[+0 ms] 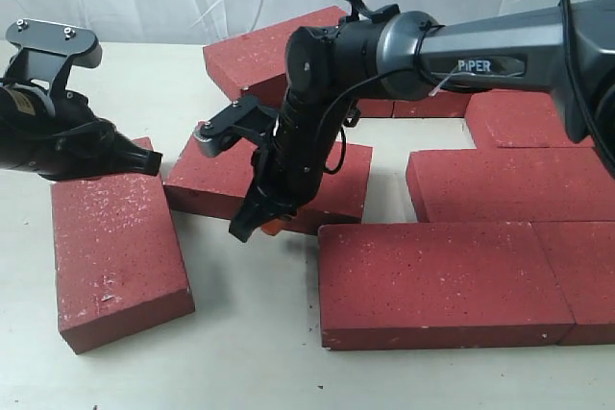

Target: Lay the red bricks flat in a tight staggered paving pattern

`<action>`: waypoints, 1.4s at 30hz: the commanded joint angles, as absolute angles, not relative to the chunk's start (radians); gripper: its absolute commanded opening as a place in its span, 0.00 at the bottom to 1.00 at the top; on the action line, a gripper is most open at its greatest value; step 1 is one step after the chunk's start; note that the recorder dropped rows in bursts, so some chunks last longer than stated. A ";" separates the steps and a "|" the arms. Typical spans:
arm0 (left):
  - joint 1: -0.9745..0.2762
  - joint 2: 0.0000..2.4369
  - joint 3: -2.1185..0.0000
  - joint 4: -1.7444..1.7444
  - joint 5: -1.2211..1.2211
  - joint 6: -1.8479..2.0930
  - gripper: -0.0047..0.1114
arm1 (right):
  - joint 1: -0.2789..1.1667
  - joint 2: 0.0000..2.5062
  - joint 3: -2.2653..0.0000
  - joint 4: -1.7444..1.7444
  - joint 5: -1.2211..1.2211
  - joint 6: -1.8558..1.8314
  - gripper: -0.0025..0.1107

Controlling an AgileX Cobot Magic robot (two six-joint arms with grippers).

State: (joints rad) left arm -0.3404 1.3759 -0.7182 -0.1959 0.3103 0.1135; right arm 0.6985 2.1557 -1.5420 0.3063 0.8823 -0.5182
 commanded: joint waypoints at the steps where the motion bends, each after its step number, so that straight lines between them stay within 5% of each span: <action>1: -0.341 1.380 -0.717 -0.209 0.299 0.114 0.04 | 0.699 2.157 -1.551 0.249 0.837 -0.490 0.01; 23: -0.341 1.421 -0.719 -0.213 0.252 0.114 0.04 | 0.659 2.157 -1.576 0.159 0.812 -0.419 0.01; 42: -0.341 1.662 -0.960 -0.154 0.363 0.114 0.04 | 0.609 2.135 -1.651 0.175 0.886 -0.440 0.01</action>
